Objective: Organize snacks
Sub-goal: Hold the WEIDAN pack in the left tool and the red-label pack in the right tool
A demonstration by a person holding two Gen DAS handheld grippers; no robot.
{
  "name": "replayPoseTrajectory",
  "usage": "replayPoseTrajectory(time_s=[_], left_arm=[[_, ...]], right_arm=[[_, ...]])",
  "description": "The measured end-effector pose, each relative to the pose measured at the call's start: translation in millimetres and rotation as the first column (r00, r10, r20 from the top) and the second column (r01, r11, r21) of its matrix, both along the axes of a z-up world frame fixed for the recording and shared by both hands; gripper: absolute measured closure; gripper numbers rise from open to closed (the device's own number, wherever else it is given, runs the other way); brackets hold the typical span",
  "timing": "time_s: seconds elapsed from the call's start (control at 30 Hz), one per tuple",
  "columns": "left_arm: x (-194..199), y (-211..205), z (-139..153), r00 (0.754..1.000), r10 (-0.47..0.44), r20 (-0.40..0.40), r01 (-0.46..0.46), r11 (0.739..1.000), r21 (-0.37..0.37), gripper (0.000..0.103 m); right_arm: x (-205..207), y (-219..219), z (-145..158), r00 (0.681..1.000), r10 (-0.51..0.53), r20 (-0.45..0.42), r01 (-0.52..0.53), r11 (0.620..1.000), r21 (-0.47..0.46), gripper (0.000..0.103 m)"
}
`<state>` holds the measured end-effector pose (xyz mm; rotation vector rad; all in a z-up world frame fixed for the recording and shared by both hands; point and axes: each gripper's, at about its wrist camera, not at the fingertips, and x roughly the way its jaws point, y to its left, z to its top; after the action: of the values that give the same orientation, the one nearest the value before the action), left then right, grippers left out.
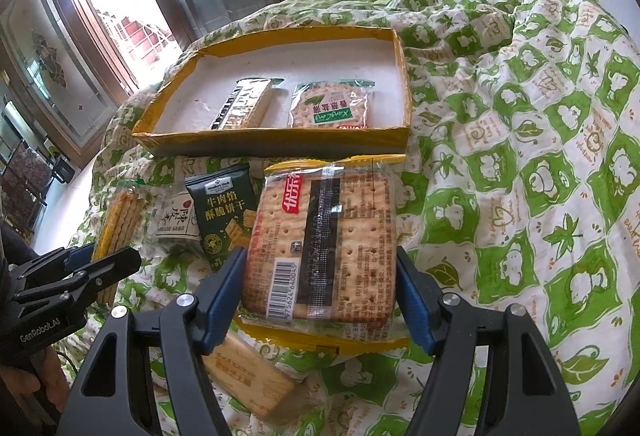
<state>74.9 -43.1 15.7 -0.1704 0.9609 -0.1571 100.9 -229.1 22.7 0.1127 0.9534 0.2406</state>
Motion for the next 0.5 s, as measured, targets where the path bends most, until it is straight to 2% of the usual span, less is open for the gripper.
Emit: replayPoseTrajectory(time_s=[0.5], left_arm=[[1.4,-2.1,5.9,1.000,-0.007,0.013,0.007,1.000,0.000,0.053]], right_arm=[[0.3,-2.6,3.3,1.000,-0.007,0.009,0.007,1.000,0.011,0.033]])
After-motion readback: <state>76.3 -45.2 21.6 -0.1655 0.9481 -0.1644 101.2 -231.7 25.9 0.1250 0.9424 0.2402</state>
